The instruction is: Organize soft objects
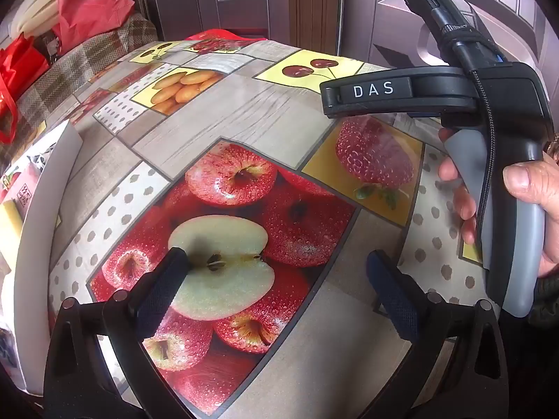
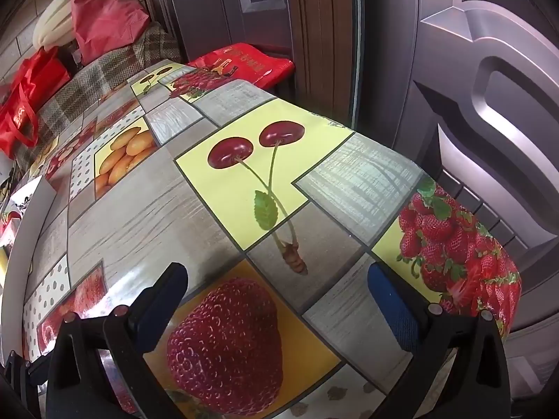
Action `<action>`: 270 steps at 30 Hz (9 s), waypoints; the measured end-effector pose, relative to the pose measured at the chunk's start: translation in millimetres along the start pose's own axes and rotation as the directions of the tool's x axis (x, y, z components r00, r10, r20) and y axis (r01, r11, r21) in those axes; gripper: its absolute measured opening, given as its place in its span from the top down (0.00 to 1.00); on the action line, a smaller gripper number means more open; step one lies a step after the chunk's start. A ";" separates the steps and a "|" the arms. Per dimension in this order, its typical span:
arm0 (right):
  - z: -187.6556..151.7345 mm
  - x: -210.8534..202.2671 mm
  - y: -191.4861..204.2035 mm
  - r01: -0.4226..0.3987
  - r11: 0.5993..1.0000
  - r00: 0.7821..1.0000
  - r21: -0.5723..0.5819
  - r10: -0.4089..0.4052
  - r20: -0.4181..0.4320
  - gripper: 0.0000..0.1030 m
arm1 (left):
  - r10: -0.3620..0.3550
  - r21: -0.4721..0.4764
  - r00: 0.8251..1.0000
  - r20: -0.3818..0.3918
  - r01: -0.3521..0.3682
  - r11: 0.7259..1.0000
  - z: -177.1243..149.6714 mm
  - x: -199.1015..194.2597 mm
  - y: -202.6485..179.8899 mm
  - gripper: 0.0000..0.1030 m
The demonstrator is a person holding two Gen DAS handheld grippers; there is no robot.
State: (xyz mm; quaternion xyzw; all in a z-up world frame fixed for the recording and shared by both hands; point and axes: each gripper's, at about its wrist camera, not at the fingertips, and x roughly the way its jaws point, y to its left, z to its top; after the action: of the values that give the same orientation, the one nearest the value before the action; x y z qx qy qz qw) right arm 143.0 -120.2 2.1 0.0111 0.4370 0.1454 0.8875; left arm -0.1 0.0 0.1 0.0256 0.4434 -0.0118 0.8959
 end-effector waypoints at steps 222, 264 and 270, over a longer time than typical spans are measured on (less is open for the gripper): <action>-71.3 -124.6 117.3 -0.572 0.456 0.620 -0.682 0.785 0.006 0.74 | 0.469 -0.405 0.776 0.422 -0.302 0.863 -144.9 -179.4 129.3 0.63; -79.7 -121.4 246.9 -0.589 0.454 0.601 -0.669 0.799 0.013 0.74 | 0.688 -0.683 0.707 0.166 -0.421 0.597 -112.9 -130.3 250.8 0.62; -79.3 -111.5 261.2 -0.584 0.464 0.631 -0.666 0.776 -0.012 0.74 | 0.665 -0.699 0.729 0.166 -0.389 0.600 -115.1 -129.7 260.3 0.62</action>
State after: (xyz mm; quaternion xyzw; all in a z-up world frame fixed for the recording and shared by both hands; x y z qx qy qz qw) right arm -47.9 91.5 77.6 -0.0805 0.1856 0.6206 0.7575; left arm -158.6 266.1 42.7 -0.1407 0.1937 0.4015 0.8840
